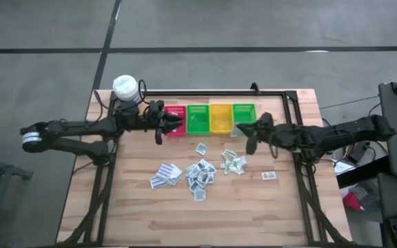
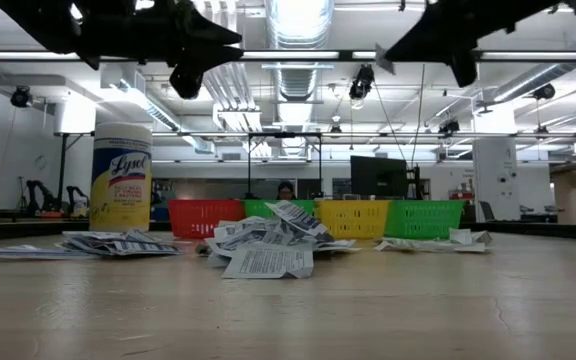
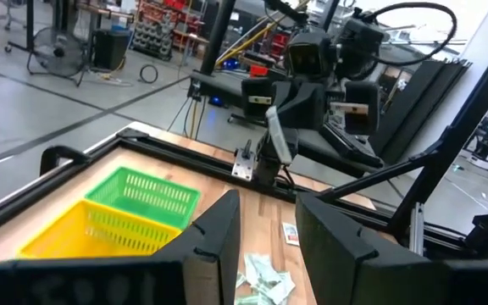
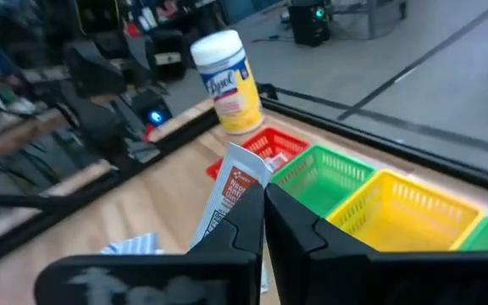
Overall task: Pick & Place First Aid Supplies
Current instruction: Put the ointment pack into the red bin
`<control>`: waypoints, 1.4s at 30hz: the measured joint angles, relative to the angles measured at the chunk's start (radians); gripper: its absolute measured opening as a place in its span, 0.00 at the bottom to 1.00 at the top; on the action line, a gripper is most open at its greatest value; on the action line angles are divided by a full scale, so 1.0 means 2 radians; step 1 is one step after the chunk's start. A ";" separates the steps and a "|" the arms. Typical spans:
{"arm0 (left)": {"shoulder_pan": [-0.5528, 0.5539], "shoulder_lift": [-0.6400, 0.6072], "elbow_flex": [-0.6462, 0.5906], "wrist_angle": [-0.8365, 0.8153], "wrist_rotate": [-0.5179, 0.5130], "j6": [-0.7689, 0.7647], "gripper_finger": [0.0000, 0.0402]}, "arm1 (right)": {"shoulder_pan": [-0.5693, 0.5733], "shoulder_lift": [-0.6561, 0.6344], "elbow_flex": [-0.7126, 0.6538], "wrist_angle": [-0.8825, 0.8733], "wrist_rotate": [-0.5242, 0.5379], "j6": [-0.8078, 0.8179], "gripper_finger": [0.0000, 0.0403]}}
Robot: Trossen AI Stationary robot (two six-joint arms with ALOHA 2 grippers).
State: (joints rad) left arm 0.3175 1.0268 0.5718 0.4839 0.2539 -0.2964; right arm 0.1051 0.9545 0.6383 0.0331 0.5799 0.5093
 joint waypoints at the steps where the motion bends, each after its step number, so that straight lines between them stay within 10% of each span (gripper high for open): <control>1: -0.001 0.005 0.004 0.002 0.000 0.001 0.28 | -0.003 0.017 0.012 0.000 0.000 -0.010 0.02; 18: -0.005 0.098 0.059 -0.007 -0.006 0.018 0.28 | -0.052 0.241 0.256 -0.056 -0.002 -0.229 0.02; 42: -0.005 0.125 0.082 -0.004 -0.033 0.028 0.27 | -0.053 0.346 0.374 -0.097 -0.021 -0.261 0.02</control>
State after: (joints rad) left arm 0.3084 1.2778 0.7361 0.4754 0.1886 -0.2413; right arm -0.0002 1.6470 1.3858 -0.1608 0.5385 -0.0120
